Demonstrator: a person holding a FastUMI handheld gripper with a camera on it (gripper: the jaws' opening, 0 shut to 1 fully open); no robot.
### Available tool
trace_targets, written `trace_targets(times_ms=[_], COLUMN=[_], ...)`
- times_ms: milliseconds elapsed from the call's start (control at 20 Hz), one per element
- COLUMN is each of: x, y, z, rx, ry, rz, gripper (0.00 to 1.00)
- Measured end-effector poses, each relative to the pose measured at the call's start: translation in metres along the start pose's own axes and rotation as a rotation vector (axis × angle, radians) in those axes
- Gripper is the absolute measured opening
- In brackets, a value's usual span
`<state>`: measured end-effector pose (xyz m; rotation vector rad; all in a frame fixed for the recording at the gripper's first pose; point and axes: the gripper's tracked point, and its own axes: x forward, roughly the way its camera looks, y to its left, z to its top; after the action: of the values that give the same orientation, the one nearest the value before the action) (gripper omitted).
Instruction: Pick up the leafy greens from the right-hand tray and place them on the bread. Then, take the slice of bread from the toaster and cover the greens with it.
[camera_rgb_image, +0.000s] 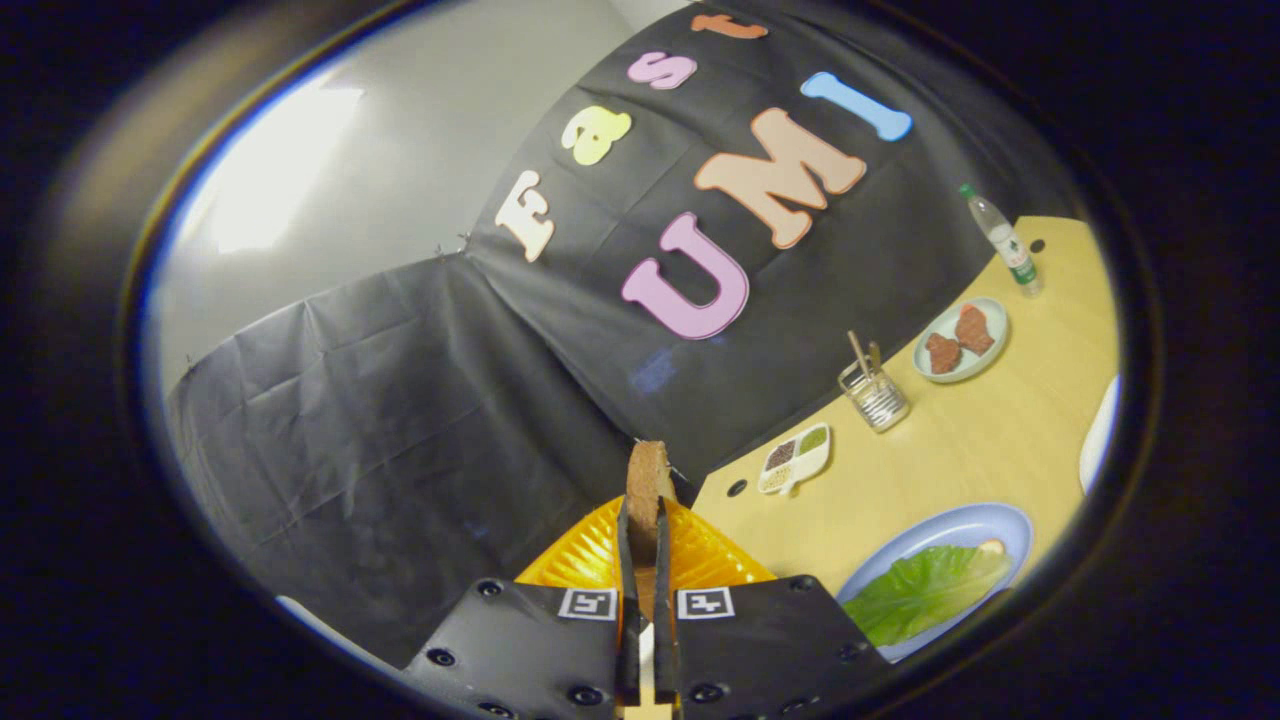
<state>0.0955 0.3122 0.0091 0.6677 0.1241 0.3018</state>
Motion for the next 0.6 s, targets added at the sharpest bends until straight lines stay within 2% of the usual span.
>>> trace_targets(times_ms=[250, 600], x=[-0.030, -0.042], y=[-0.065, -0.144], z=[0.000, -0.033], rx=[0.125, 0.320], ry=[-0.024, -0.012], rz=[-0.045, -0.114], gripper=[0.08, 0.08])
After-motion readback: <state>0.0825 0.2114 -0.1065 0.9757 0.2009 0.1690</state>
